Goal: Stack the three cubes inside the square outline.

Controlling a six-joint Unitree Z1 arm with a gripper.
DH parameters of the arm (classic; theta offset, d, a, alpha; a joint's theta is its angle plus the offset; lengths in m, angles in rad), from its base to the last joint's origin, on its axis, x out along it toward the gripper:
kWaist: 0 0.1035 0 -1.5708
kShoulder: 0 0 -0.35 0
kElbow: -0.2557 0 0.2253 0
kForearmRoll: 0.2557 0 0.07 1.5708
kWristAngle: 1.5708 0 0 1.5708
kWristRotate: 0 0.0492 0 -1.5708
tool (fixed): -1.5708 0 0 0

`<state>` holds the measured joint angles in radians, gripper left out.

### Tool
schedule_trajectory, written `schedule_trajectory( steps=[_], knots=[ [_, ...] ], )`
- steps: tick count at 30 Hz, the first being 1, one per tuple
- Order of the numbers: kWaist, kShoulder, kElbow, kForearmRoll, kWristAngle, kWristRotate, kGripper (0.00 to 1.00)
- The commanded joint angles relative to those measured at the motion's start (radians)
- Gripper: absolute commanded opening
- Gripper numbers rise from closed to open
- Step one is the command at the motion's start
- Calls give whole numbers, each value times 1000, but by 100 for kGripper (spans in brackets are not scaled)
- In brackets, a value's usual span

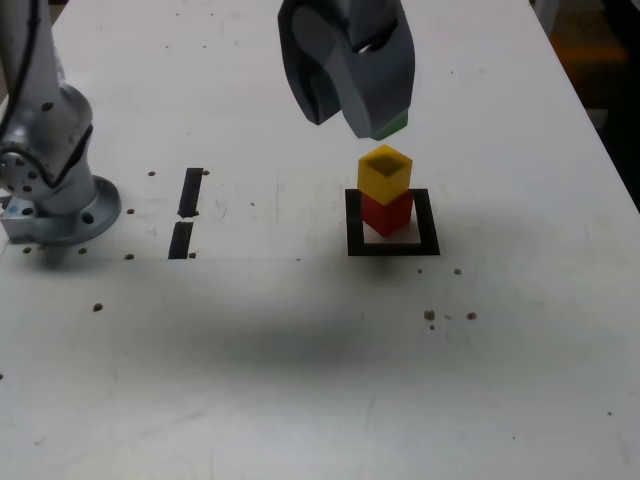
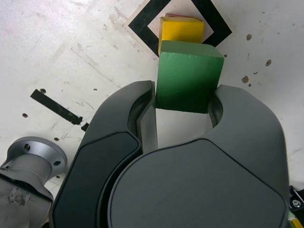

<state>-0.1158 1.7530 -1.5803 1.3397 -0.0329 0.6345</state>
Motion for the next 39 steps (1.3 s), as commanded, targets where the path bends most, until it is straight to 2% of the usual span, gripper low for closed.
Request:
schedule_trajectory(
  steps=[1,6,16,32,35,39],
  knots=[
    [-4,10,5,-11,1,6,19],
    [-5,18,29,-39,-2,10,19],
    [-8,38,95,-139,-38,20,19],
    [-10,38,101,-136,-10,23,21],
    [-10,36,109,-132,-9,23,23],
    [-10,33,120,-124,-12,23,35]
  ],
)
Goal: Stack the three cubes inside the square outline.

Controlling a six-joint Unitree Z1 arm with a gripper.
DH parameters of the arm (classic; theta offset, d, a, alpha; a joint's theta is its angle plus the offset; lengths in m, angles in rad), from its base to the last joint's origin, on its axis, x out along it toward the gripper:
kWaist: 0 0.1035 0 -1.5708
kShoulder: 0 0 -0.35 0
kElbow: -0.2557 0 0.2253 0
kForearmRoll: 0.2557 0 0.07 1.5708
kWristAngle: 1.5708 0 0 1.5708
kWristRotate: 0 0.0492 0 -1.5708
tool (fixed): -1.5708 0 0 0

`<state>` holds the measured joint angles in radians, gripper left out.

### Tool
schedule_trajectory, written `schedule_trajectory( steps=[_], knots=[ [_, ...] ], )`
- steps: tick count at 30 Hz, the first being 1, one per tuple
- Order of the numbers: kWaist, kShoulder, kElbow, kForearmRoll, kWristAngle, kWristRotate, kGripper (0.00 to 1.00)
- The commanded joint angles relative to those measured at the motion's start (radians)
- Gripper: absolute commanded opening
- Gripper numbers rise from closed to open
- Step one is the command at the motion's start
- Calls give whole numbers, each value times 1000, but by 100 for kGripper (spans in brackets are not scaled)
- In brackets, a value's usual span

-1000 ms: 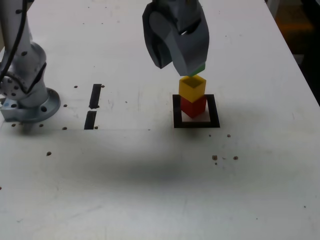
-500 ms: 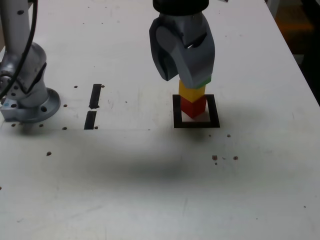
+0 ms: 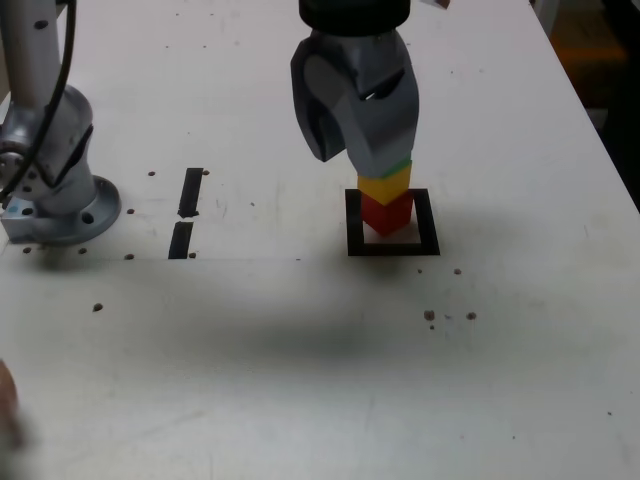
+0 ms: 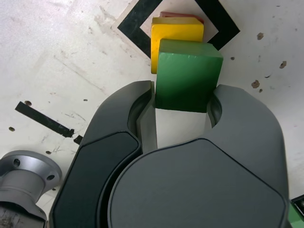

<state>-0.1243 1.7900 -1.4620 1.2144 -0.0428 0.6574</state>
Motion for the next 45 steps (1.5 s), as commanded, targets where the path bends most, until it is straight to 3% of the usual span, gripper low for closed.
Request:
schedule_trajectory(
  steps=[1,8,11,17,22,26,37,45],
  knots=[
    [-1,-4,3,3,-3,0,38],
    [-1,-10,19,2,-21,-1,64],
    [-1,-15,24,-1,-22,-1,68],
    [-1,-28,15,7,-4,-4,71],
    [0,-106,-52,91,98,-30,73],
    [19,-161,-48,140,143,-55,73],
    [51,-254,147,143,180,-173,74],
    [41,-281,341,76,160,-255,74]
  ],
)
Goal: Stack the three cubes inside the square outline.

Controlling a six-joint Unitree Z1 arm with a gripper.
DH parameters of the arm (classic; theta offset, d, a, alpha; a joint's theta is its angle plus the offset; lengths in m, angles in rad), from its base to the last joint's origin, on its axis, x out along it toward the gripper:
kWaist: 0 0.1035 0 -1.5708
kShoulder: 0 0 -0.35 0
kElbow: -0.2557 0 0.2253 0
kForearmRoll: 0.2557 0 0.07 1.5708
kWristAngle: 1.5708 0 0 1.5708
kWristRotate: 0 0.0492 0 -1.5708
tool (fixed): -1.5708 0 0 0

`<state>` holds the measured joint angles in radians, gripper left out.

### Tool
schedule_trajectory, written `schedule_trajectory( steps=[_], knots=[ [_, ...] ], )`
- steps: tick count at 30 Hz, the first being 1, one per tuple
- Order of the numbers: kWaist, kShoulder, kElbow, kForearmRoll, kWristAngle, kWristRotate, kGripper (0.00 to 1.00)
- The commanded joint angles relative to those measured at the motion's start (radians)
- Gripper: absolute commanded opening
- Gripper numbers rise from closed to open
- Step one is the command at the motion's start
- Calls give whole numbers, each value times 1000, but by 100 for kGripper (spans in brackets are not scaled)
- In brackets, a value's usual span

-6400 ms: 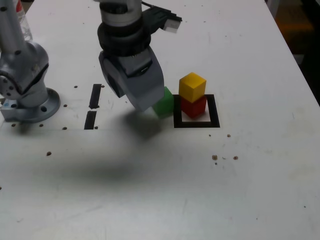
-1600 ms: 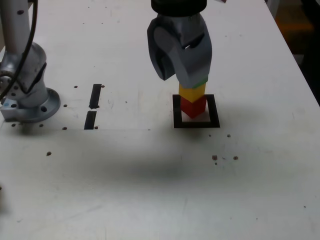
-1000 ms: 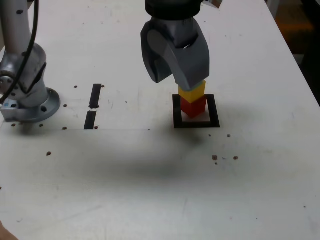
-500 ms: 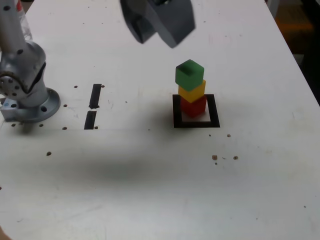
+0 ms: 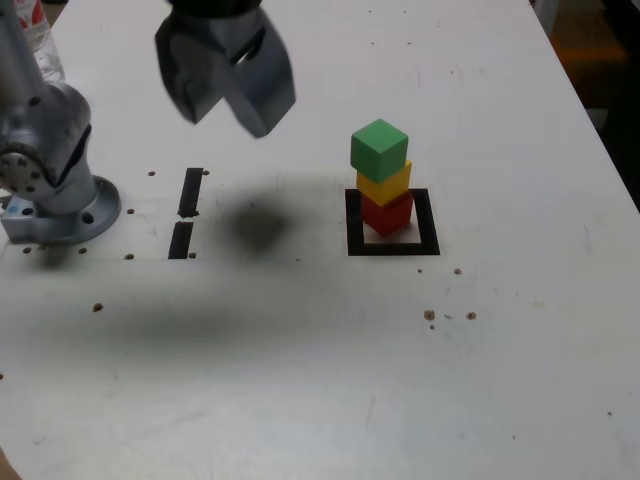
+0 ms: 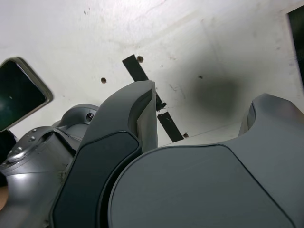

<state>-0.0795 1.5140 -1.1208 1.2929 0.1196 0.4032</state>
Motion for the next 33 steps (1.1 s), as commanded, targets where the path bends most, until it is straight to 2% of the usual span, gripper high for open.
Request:
schedule_trajectory(
  steps=[1,5,8,16,19,23,30,33],
  knots=[
    [-8,-7,26,-21,-9,-7,74],
    [-31,-13,123,-119,-46,-24,75],
    [-55,-14,196,-226,-83,-27,76],
    [-69,-33,331,-407,-154,-43,78],
    [-69,-56,380,-448,-145,-64,79],
    [-69,-64,398,-422,-108,-100,79],
    [-70,-51,388,-404,-110,-121,79],
    [-71,-47,398,-406,-101,-133,79]
  ],
)
